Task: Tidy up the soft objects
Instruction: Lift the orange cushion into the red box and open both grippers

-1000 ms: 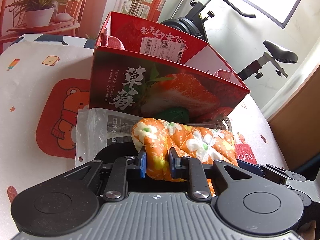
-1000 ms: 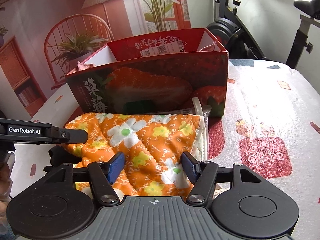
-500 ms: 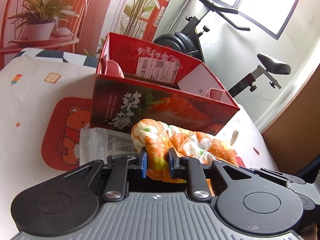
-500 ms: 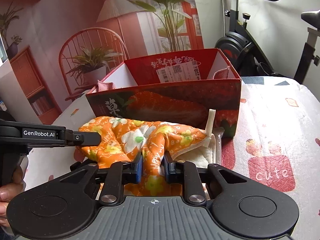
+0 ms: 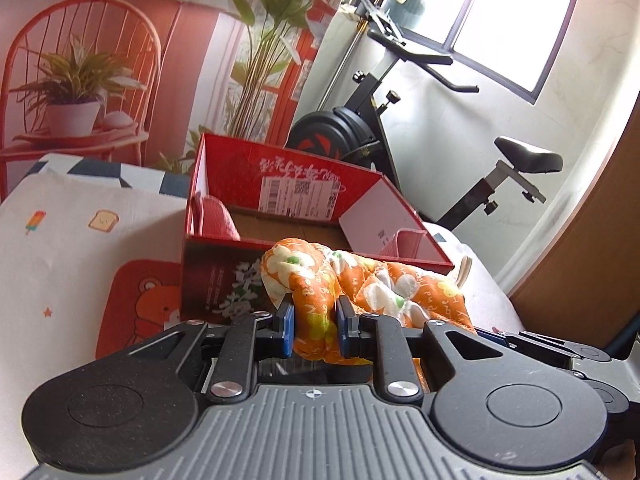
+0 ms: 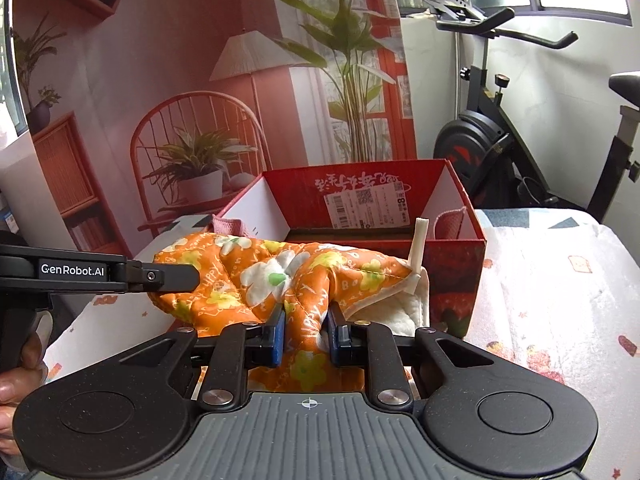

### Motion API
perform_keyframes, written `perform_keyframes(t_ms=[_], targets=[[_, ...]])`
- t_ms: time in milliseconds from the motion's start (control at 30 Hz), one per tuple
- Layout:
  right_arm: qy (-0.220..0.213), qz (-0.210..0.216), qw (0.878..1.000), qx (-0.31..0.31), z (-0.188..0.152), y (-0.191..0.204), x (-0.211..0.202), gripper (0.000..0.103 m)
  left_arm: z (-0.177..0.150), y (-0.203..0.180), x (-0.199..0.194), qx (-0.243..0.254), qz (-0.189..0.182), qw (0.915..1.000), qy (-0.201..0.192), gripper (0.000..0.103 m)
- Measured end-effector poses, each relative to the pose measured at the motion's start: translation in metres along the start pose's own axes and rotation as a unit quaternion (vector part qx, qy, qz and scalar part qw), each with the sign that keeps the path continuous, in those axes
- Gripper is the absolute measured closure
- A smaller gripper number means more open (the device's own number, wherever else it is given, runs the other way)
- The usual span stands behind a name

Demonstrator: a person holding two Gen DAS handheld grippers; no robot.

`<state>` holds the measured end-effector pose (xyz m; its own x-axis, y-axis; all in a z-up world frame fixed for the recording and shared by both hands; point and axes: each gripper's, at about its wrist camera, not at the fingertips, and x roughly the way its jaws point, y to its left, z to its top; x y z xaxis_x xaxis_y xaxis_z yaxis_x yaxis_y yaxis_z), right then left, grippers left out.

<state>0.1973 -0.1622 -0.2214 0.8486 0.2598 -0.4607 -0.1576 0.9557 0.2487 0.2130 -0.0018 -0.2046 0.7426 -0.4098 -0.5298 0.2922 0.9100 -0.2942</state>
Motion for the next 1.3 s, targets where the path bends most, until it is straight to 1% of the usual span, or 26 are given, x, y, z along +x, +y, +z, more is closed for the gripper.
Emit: perform_keyframes(t_ms=[133, 267, 567, 733, 933, 1000, 1167, 1300], targets=[[-0.014, 0.001, 1.0, -0.007, 0.013, 0.002, -0.003, 0.084, 0.013, -0.006, -0.007, 0.008, -0.005, 0.9998, -0.019, 0.081], [-0.019, 0.0, 1.0, -0.017, 0.027, 0.003, -0.002, 0.084, 0.024, -0.012, -0.011, 0.016, -0.011, 0.9993, -0.032, 0.081], [-0.026, 0.006, 0.999, -0.023, 0.059, 0.0, 0.009, 0.084, 0.047, -0.013, -0.005, 0.023, -0.016, 0.9985, -0.047, 0.081], [-0.028, 0.012, 0.999, -0.021, 0.077, -0.007, 0.023, 0.084, 0.061, -0.012, 0.005, 0.026, -0.018, 0.9983, -0.05, 0.081], [-0.033, 0.013, 0.999, -0.032, 0.107, -0.018, 0.054, 0.084, 0.086, -0.009, 0.028, 0.028, -0.028, 0.9974, -0.061, 0.081], [-0.035, 0.015, 0.999, -0.032, 0.116, -0.023, 0.066, 0.084, 0.093, -0.005, 0.04, 0.021, -0.025, 0.9977, -0.059, 0.081], [-0.019, 0.009, 0.999, -0.044, 0.135, -0.034, 0.105, 0.084, 0.109, 0.006, 0.075, 0.012, -0.011, 0.9991, -0.039, 0.082], [0.01, 0.005, 0.999, -0.041, 0.138, -0.043, 0.142, 0.084, 0.115, 0.012, 0.106, 0.016, 0.008, 0.9998, -0.009, 0.082]])
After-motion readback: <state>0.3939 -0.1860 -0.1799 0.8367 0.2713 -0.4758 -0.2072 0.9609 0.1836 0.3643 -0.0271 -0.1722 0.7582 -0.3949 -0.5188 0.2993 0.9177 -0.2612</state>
